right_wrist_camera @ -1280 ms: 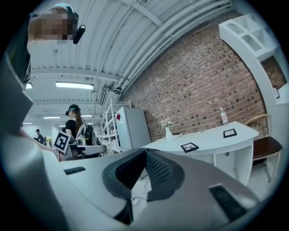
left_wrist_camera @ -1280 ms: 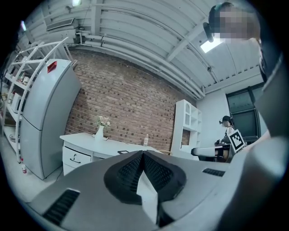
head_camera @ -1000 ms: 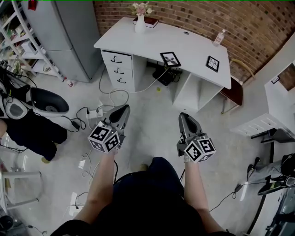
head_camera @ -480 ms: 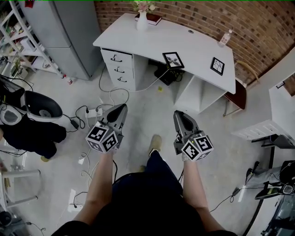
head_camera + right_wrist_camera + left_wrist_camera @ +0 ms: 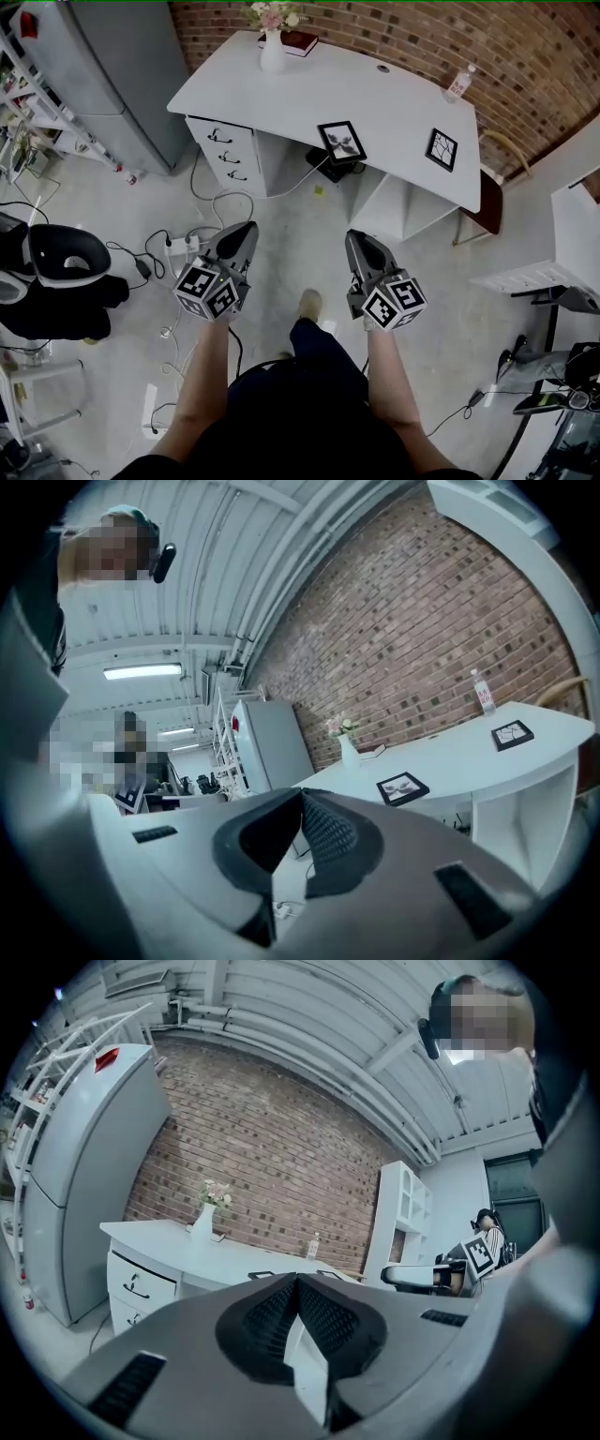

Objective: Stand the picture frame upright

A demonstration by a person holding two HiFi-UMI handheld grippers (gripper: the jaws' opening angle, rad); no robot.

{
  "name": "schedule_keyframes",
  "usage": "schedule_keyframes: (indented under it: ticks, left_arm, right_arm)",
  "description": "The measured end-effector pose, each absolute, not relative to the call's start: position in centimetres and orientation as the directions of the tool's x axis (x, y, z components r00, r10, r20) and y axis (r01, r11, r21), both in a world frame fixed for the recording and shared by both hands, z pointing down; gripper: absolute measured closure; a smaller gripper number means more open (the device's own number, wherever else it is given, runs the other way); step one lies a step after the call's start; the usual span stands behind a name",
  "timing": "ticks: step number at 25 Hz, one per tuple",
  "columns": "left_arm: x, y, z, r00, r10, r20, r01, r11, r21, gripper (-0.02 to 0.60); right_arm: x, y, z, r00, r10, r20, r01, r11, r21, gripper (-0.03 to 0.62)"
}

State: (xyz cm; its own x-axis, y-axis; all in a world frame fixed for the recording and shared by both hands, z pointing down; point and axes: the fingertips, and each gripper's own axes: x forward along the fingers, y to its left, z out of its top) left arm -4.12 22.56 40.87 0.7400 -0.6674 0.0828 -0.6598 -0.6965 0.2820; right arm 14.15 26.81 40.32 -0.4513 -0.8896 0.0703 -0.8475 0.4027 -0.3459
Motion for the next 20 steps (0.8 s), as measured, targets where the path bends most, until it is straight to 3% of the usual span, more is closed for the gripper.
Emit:
schedule_keyframes:
  ticks: [20]
  left_arm:
    - [4.3, 10.0, 44.4, 0.737, -0.659, 0.147, -0.663, -0.666, 0.341, 0.581]
  right_arm:
    - [19.1, 13.3, 45.2, -0.556, -0.81, 0.188, -0.792, 0.447, -0.417, 0.591]
